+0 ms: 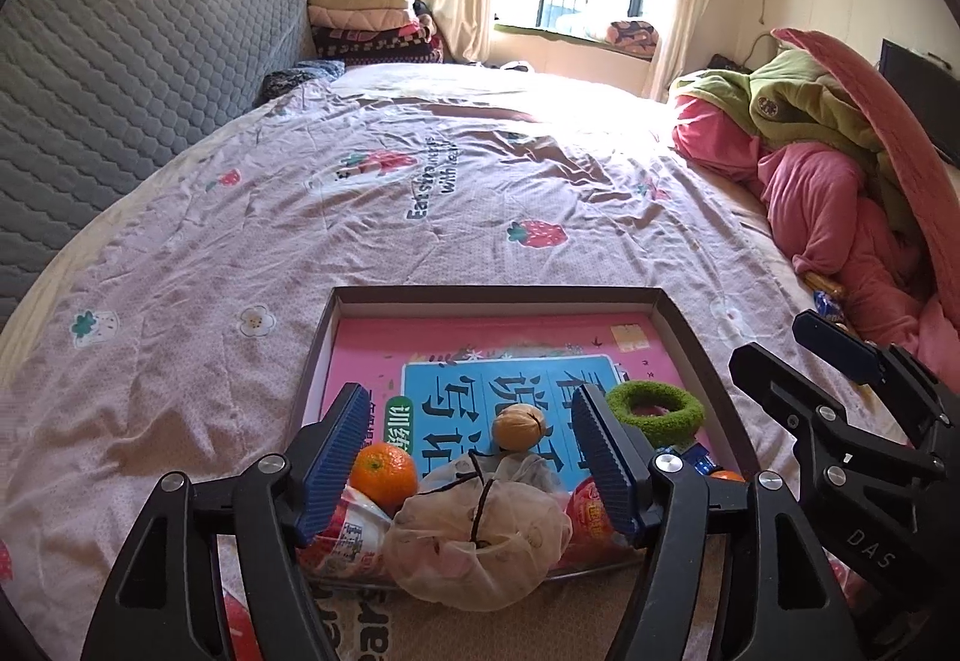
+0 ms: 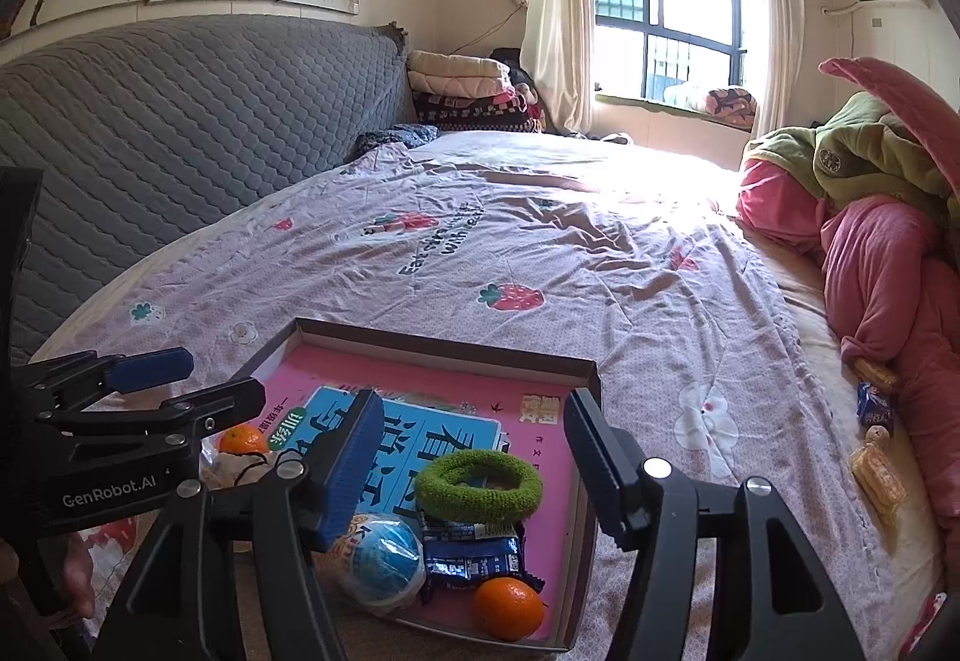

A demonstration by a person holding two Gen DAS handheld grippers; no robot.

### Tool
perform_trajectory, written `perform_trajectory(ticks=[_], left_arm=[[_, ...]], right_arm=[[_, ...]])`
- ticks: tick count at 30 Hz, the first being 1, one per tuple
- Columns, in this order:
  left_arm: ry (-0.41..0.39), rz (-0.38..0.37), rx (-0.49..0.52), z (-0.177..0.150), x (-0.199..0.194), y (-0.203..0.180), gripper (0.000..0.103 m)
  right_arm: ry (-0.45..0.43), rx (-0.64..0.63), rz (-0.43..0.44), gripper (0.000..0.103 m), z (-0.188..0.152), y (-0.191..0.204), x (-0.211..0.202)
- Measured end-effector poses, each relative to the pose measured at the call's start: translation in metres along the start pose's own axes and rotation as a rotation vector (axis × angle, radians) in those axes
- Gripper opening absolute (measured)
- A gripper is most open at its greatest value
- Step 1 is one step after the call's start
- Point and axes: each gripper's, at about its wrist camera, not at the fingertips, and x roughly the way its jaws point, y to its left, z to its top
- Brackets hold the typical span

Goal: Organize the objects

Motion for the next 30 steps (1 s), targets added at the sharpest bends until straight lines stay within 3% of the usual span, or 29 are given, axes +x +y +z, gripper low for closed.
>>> perform_trajectory(ticks=[10, 21, 30], left_arm=[[-0.02, 0.018, 0.004, -0.018, -0.035, -0.001, 0.077], [-0.024, 0.06, 0.02, -0.047, -0.056, -0.002, 0.077], [-0.036, 0.086, 0.031, -0.064, -0.067, 0.003, 0.077]], right_arm=[[-0.059, -0.021, -0.012, 0.068, -0.008, 0.015, -0.038], [-0.065, 0.005, 0.02, 0.073, -0.045, 0.03, -0.065], [-0.073, 0.065, -0.034, 0.077, -0.058, 0.027, -0.075]])
